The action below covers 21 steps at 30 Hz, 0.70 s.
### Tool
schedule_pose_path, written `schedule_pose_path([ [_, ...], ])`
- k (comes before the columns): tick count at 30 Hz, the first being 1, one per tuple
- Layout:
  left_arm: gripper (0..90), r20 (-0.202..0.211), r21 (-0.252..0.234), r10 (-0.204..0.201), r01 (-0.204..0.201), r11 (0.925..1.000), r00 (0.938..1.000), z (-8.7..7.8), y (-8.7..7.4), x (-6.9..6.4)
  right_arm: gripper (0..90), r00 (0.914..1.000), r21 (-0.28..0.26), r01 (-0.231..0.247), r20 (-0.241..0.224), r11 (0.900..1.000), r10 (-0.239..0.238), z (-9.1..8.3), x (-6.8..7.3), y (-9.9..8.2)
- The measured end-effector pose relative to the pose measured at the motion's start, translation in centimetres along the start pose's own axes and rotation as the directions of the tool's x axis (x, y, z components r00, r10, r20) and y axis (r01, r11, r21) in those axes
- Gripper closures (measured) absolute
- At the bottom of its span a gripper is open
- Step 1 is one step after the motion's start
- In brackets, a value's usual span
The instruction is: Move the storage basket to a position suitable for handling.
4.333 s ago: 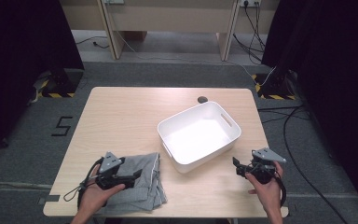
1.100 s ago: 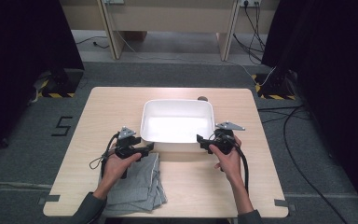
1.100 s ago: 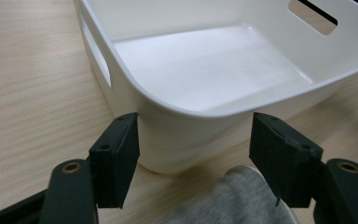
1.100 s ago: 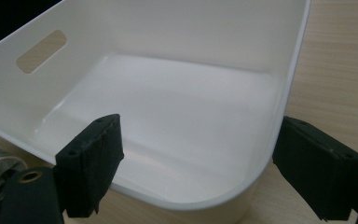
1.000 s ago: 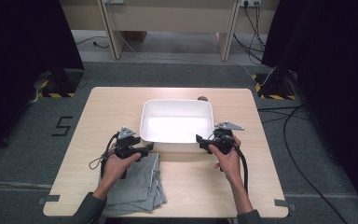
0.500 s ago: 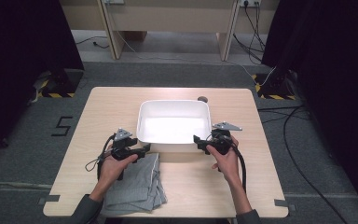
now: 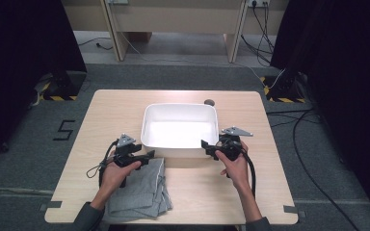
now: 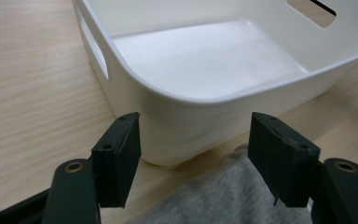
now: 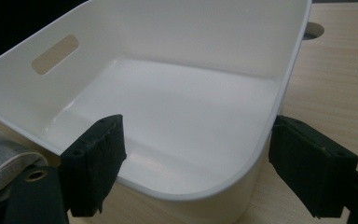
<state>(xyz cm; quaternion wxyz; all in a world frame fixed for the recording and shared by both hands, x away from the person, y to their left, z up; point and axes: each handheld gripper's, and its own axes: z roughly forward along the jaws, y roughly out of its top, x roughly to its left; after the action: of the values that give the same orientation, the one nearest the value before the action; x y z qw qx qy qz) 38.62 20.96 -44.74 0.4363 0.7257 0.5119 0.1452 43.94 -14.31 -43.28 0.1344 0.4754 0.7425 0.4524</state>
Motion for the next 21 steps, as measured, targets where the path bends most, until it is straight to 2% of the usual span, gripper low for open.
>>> schedule_pose_path([
  [1, 33.0, 0.0, 0.0, -0.001, 0.001, 1.0, 1.0, -0.3, -0.1, 0.0, 20.6, 0.9994, -0.016, 0.032, 0.016, 0.9994, -0.032, -0.6, 0.2, 0.1],
  [4, 32.7, 0.004, -0.004, 0.004, -0.004, 1.0, 1.0, -1.1, -0.2, 0.0, 19.9, 0.9969, -0.032, 0.071, 0.036, 0.997, -0.07, -1.7, 0.4, 0.2],
  [8, 31.7, 0.005, 0.003, 0.007, -0.007, 1.0, 1.0, -1.8, -0.5, -0.1, 20.0, 0.9959, -0.034, 0.085, 0.033, 0.9958, -0.084, -3.2, 0.7, -0.1],
  [11, 31.2, 0.004, 0.008, 0.009, -0.009, 0.9999, 1.0, -2.3, -0.9, 0.1, 20.2, 0.9935, -0.012, 0.11, 0.03, 0.9938, -0.11, -3.9, 0.9, -0.8],
  [15, 30.8, -0.005, 0.007, 0.007, -0.007, 1.0, 1.0, -3.1, -1.3, 0.3, 22.2, 0.9896, 0.017, 0.129, 0.06, 0.9914, -0.13, -4.5, 0.9, -2.2],
  [18, 30.6, -0.012, 0.008, 0.011, -0.011, 0.9999, 0.9999, -3.6, -1.5, 0.4, 24.3, 0.9873, 0.011, 0.145, 0.065, 0.9894, -0.145, -4.6, 1.2, -2.9],
  [19, 30.6, -0.015, 0.006, 0.011, -0.011, 0.9999, 0.9998, -3.8, -1.6, 0.5, 24.1, 0.9785, 0.035, 0.186, 0.085, 0.982, -0.188, -4.6, 1.5, -3.6],
  [20, 30.6, -0.018, 0.007, 0.011, -0.011, 0.9999, 0.9998, -4.1, -1.7, 0.6, 24.1, 0.9757, 0.044, 0.198, 0.085, 0.9791, -0.202, -4.6, 1.8, -3.9],
  [21, 30.5, -0.024, 0.006, 0.015, -0.014, 0.9999, 0.9996, -4.5, -2.0, 0.8, 24.2, 0.9767, 0.043, 0.201, 0.068, 0.9787, -0.203, -4.7, 2.0, -4.2],
])
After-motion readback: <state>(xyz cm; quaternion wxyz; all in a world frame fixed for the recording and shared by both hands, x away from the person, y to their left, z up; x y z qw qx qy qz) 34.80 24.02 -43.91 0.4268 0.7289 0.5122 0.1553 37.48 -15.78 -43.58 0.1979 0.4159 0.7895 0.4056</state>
